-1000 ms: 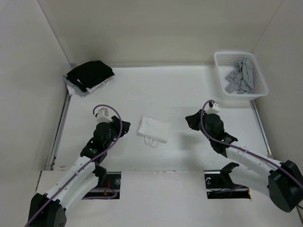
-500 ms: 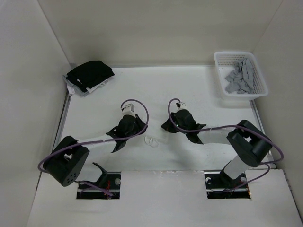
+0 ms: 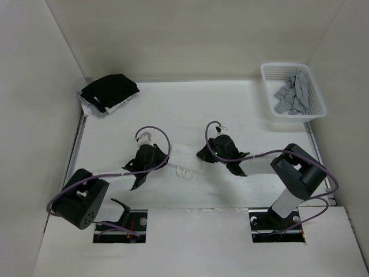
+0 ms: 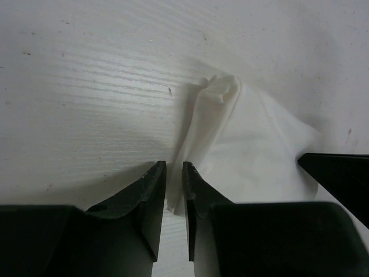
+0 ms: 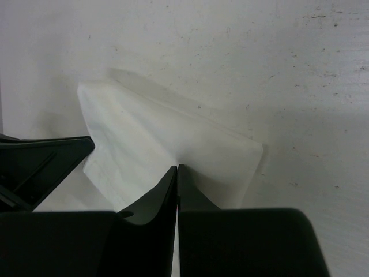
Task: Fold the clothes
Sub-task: Fold the tank top
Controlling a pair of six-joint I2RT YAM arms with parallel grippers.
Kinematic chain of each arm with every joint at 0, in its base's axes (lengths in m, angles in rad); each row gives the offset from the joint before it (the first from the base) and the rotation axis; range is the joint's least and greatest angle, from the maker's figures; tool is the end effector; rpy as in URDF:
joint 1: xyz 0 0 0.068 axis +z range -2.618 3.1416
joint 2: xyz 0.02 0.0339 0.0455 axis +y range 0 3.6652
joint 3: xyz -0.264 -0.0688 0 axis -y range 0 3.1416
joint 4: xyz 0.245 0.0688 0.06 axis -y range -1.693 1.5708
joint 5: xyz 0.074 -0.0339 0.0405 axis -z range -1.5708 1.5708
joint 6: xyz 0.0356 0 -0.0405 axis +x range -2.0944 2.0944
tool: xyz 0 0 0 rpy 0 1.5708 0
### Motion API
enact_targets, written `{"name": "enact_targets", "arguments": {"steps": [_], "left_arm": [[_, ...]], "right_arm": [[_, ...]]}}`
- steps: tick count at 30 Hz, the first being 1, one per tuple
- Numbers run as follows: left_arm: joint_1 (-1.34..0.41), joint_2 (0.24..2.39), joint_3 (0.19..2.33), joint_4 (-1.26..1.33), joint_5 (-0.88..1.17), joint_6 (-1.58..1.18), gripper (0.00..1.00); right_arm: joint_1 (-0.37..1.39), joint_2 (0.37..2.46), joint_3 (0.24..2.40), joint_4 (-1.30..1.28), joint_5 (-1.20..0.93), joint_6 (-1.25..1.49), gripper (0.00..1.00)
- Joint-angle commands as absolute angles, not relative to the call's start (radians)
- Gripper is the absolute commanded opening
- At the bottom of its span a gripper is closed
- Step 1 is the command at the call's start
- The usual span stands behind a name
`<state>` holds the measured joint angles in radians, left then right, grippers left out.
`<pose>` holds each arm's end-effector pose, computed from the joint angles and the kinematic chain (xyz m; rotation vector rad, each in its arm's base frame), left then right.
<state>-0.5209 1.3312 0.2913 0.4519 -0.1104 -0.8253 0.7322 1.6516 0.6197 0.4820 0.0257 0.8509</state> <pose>0.1964 -0.1081 0.1284 -0.4030 2.1926 -0.6472 0.2326 0.2079 0.1399 0.1502 2.2536 0.8793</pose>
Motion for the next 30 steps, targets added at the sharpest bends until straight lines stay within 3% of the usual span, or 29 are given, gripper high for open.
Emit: {"name": "enact_targets", "arguments": {"steps": [1, 9, 13, 16, 19, 30], "left_arm": [[-0.492, 1.261, 0.267, 0.479, -0.109, -0.811, 0.18], [-0.492, 1.013, 0.229, 0.333, -0.143, -0.825, 0.23], [-0.518, 0.876, 0.271, 0.178, -0.199, -0.792, 0.32], [-0.519, 0.784, 0.301, 0.088, -0.218, -0.744, 0.45], [-0.505, 0.704, 0.310, 0.000, -0.203, -0.723, 0.52], [-0.446, 0.706, 0.311, -0.063, -0.158, -0.756, 0.59]], "right_arm": [[0.726, 1.638, 0.623, 0.540, 0.029, 0.856, 0.05], [0.732, 1.568, 0.644, 0.502, 0.026, 0.851, 0.12], [0.762, 1.415, 0.646, 0.440, 0.034, 0.813, 0.32], [0.765, 1.263, 0.623, 0.388, 0.051, 0.769, 0.48], [0.759, 1.126, 0.566, 0.356, 0.096, 0.724, 0.58], [0.475, 0.789, 0.244, 0.429, 0.204, 0.712, 0.71]]}}
